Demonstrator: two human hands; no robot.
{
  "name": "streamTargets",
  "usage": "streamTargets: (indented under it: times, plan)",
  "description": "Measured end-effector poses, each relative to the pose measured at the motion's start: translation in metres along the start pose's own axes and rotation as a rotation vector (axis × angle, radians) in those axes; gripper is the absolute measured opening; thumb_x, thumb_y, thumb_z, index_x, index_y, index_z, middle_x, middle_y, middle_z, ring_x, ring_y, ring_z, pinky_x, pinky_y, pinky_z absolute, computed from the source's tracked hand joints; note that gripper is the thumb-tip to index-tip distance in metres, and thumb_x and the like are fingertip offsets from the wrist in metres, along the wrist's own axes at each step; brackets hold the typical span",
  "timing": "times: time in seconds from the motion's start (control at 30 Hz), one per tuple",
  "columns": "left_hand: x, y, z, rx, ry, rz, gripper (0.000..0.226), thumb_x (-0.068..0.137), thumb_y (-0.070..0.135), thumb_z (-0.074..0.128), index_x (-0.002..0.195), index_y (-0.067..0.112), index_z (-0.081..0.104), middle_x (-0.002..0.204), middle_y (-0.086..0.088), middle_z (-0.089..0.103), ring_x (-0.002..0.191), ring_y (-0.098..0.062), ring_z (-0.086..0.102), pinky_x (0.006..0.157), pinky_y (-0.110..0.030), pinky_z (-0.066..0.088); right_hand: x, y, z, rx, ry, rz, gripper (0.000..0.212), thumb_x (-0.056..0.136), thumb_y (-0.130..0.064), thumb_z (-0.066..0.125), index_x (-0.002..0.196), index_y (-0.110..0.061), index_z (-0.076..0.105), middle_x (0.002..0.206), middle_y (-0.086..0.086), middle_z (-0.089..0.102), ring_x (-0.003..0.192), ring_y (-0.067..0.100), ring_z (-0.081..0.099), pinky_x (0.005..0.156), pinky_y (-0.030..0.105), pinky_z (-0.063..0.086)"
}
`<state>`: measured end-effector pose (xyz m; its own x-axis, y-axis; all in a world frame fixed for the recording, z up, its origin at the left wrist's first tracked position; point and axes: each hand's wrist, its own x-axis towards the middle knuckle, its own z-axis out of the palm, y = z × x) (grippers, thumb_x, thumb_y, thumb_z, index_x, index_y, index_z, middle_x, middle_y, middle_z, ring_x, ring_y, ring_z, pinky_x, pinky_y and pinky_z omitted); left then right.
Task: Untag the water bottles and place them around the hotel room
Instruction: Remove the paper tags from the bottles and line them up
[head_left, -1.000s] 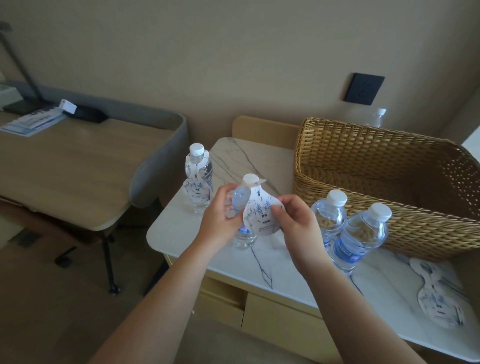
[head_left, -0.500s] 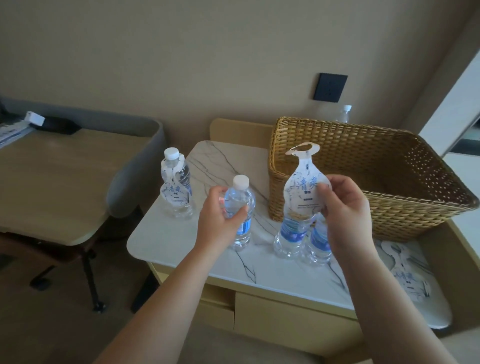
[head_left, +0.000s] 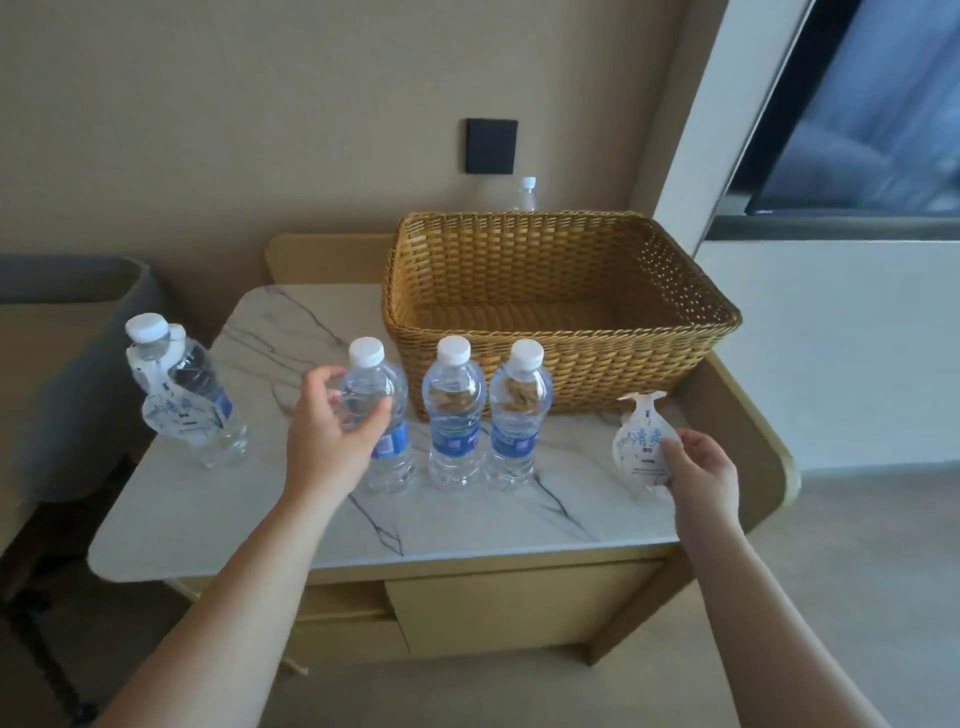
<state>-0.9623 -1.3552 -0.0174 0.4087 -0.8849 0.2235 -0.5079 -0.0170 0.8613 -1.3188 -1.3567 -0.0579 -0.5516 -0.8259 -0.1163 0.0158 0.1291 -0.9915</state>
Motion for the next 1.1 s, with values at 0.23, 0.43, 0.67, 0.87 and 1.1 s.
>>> streamTargets:
  times: [0.23,0.43,0.67,0.87,1.1]
  plan:
    - [0.0,-0.003,0.001,0.0,0.036,0.005,0.051,0.077,0.037,0.075,0.117,0.029,0.045,0.1,0.005,0.056,0.076,-0.012,0.064,0.063,-0.027,0.045,0.037,0.029,-0.011,-0.418,0.124,-0.088,0.012,0.092,-0.017,0.055,0.101,-0.015,0.062,0.095,0.005,0.066,0.086,0.022,0.059,0.065,0.027,0.039]
    - [-0.002,-0.002,0.001,0.005,0.027,0.002,0.05,0.079,0.039,0.072,0.119,0.03,0.043,0.102,0.004,0.055,0.075,-0.001,0.06,0.058,-0.022,0.04,0.034,0.038,-0.015,-0.834,0.124,-0.256,0.025,0.091,-0.018,0.056,0.114,-0.008,0.053,0.125,0.016,0.047,0.115,0.035,0.042,0.086,0.043,0.042]
    - [-0.004,-0.004,0.002,-0.013,0.032,-0.001,0.052,0.08,0.04,0.072,0.122,0.029,0.042,0.108,0.005,0.055,0.078,0.0,0.06,0.061,-0.023,0.043,0.017,0.06,-0.013,-1.205,-0.181,-0.356,0.032,0.093,-0.024,0.05,0.122,-0.015,0.059,0.129,0.011,0.05,0.118,0.034,0.039,0.093,0.041,0.037]
    - [-0.004,-0.005,0.003,-0.038,0.031,0.007,0.053,0.08,0.042,0.071,0.122,0.031,0.041,0.109,0.005,0.056,0.083,-0.004,0.063,0.061,-0.022,0.044,0.008,0.057,-0.011,-1.186,-0.223,-0.346,0.046,0.095,-0.026,0.047,0.14,-0.013,0.044,0.149,0.012,0.037,0.137,0.033,0.028,0.109,0.044,0.031]
    - [-0.01,-0.007,0.002,-0.055,0.012,0.011,0.056,0.082,0.042,0.068,0.129,0.03,0.04,0.121,0.003,0.057,0.1,-0.016,0.063,0.074,-0.029,0.048,-0.047,0.035,0.013,-0.874,-0.266,-0.609,0.041,0.094,-0.019,0.055,0.134,-0.011,0.053,0.142,0.009,0.048,0.133,0.027,0.037,0.104,0.041,0.039]
